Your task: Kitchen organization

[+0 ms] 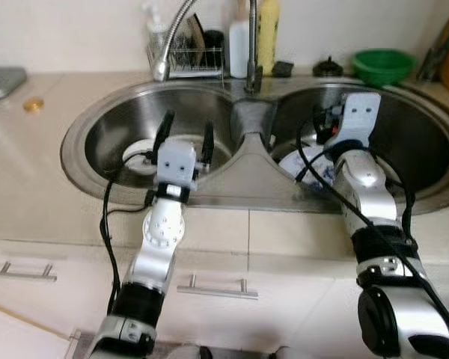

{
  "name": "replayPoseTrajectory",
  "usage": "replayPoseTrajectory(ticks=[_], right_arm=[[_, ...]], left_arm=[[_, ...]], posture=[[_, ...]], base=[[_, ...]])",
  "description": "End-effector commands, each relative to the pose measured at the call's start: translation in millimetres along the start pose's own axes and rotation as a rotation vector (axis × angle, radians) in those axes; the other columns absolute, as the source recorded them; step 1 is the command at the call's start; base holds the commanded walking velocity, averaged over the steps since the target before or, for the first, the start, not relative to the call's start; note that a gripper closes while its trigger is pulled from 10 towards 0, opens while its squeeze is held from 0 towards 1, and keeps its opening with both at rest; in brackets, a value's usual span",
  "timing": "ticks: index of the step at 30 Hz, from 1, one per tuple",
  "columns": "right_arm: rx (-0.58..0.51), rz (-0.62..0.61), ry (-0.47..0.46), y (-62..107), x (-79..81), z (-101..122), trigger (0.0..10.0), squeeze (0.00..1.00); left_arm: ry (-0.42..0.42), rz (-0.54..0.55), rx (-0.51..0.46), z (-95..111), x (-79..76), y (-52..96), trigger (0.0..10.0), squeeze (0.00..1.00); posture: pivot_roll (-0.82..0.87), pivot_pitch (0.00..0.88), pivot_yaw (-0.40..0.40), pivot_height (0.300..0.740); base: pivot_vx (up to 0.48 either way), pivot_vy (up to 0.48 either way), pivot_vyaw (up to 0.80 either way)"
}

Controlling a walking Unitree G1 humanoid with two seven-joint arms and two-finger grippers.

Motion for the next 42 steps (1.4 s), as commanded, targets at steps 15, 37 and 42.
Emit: replayPoseTrajectory(ticks=[15, 37, 42], right_arm=[[-0.195, -0.058, 0.044, 16.3, -12.1, 42, 10.0, 0.0], [-0.283, 0.064, 0.133, 61.1, 21.0, 46, 10.0, 0.0], [-0.282, 0.062, 0.132, 61.6, 22.1, 46, 10.0, 0.0]], left_arm=[[0.004, -0.013, -0.008, 5, 0.3, -4.8, 10.0, 0.0], [-0.001, -0.022, -0.036, 10, -1.0, -5.5, 10.0, 0.0], [-0.003, -0.019, -0.034, 9, 0.9, -4.3, 10.0, 0.0]], posture=[[-0.16, 0.0, 0.048, 0.74], [-0.17, 0.0, 0.051, 0.74], [-0.16, 0.0, 0.047, 0.74]], base=[[0.0, 0.248, 0.0], [0.0, 0.039, 0.0], [0.0, 0.0, 0.0]])
Point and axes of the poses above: a point about 5 cm out from each wrist's last joint towards the gripper, its own y axis pointing back from the gripper into the wrist, its own z axis along the axis of the wrist's last joint, x = y × z, the point moved 6 cm from there along -y, pointing out of the wrist towards the gripper, and after that the axes turned 9 degrees about y, right-handed, at the moved point
